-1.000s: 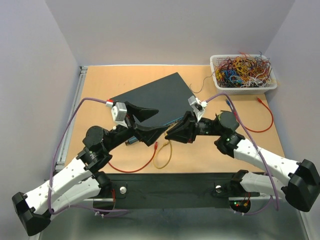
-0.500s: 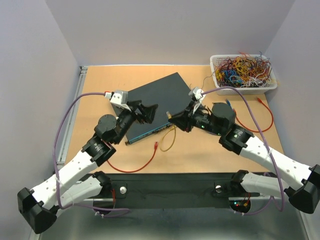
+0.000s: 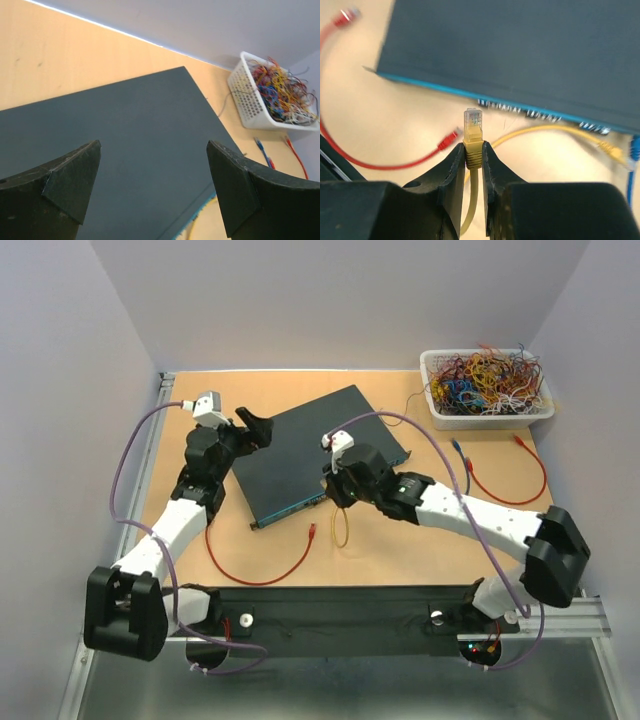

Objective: Insert the plug into the switch port

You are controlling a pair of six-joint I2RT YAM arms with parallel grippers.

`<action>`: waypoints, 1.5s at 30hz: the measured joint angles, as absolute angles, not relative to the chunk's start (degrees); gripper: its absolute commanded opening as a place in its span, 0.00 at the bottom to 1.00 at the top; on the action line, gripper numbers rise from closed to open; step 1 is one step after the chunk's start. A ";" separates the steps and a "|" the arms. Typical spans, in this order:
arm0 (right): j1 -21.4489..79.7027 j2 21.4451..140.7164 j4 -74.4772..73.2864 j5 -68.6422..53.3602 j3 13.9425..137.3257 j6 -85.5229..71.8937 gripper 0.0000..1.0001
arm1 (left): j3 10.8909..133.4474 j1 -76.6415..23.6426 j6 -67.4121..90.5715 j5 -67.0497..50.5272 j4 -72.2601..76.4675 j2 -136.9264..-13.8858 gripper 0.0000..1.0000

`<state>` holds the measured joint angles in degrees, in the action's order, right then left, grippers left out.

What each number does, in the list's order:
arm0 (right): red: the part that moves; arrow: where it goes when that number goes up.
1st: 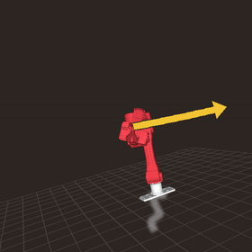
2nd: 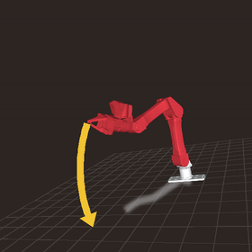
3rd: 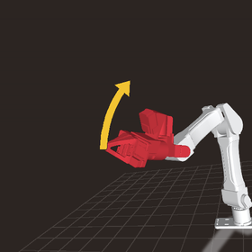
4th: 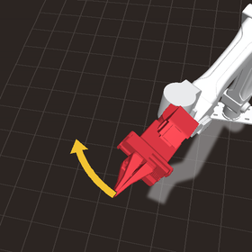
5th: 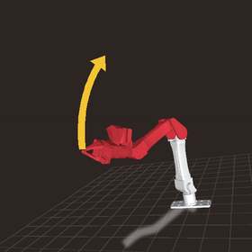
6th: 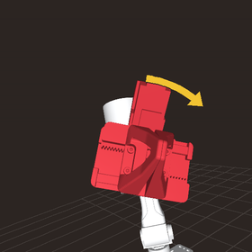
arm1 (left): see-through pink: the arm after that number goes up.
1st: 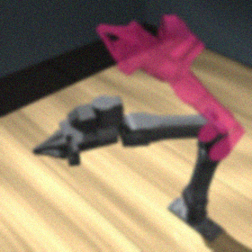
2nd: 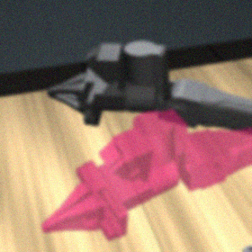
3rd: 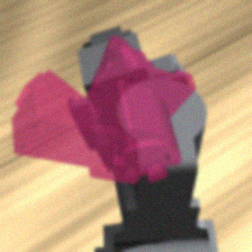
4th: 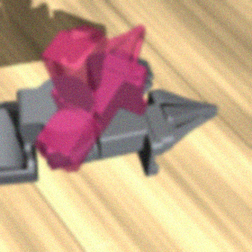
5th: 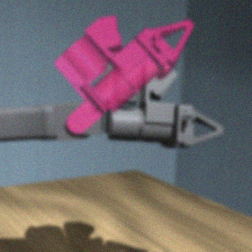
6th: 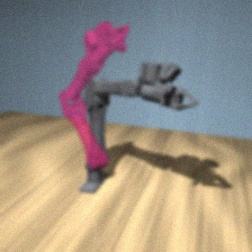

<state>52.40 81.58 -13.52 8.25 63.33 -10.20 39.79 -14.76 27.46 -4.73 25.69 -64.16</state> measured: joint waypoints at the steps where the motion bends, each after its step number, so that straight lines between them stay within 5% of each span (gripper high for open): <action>1: 52.56 83.09 -13.47 7.84 62.83 -10.57 0.00 | 39.79 -13.32 27.75 -5.67 26.65 -65.17 0.98; 18: 52.60 104.97 -12.05 0.01 63.64 -13.30 0.00 | 45.25 -0.64 34.41 -18.26 44.53 -97.06 0.90; 45: 56.77 108.44 -7.53 15.51 66.89 -19.33 0.00 | 66.89 4.62 35.90 -23.79 47.70 -120.20 0.89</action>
